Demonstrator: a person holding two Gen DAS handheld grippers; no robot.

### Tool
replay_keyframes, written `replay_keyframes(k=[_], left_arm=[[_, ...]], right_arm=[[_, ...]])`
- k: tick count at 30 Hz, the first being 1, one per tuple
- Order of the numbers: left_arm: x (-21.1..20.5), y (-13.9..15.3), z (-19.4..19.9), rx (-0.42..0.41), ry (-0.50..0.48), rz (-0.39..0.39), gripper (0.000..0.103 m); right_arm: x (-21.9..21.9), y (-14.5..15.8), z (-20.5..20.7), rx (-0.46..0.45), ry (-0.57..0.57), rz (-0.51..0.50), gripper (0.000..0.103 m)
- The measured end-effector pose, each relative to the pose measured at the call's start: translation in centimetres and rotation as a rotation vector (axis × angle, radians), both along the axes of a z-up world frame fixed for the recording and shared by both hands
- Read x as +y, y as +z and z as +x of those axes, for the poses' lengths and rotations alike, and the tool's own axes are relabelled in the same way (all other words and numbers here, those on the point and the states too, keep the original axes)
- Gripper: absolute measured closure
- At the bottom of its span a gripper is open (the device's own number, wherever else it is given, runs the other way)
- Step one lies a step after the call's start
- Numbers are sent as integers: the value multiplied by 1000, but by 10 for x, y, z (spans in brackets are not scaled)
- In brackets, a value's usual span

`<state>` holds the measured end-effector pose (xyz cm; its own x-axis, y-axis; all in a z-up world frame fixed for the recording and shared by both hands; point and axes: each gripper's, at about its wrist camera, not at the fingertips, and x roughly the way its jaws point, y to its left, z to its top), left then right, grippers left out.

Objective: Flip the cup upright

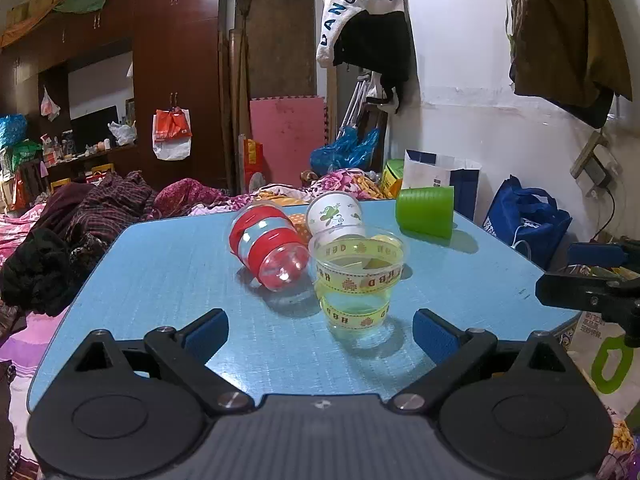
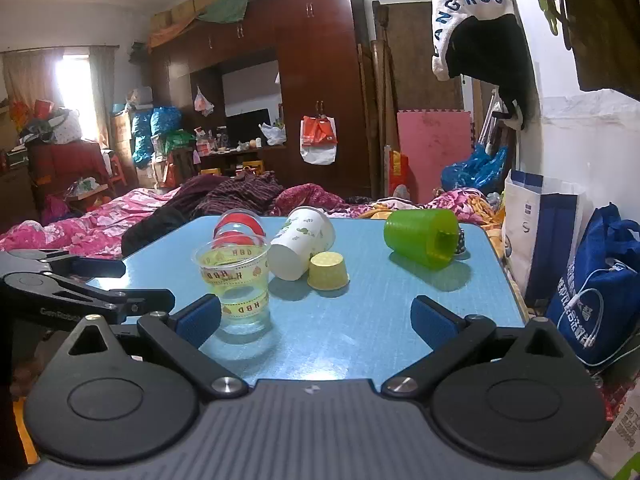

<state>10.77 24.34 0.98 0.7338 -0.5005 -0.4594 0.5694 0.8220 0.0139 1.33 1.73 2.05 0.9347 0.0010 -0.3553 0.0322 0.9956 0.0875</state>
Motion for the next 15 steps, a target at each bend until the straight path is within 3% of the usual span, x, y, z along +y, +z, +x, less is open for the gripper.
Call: replay_keyframes(k=[15], left_arm=[[0, 0, 0, -16, 9, -1, 3]], right_arm=[[-2, -1, -1, -1, 1, 1, 1]])
